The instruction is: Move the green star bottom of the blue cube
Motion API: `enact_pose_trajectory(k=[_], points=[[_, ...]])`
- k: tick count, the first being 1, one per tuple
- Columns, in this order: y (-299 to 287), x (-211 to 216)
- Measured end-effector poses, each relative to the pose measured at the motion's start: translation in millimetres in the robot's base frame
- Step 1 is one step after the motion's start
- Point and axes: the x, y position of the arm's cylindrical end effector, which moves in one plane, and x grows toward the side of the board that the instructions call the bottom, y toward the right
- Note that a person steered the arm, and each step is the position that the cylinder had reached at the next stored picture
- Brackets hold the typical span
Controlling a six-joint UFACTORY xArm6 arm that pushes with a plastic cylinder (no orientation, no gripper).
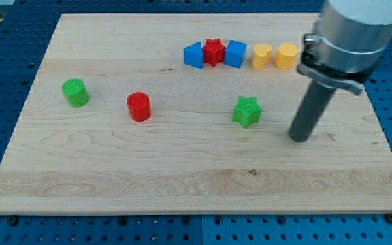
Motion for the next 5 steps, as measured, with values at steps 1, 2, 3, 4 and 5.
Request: enact_pose_trajectory(k=[1, 2, 3, 4, 5], points=[[-38.6, -11.8], [-51.1, -38.3], [-51.2, -10.9], [-61.6, -14.8], [-79.4, -53.4]])
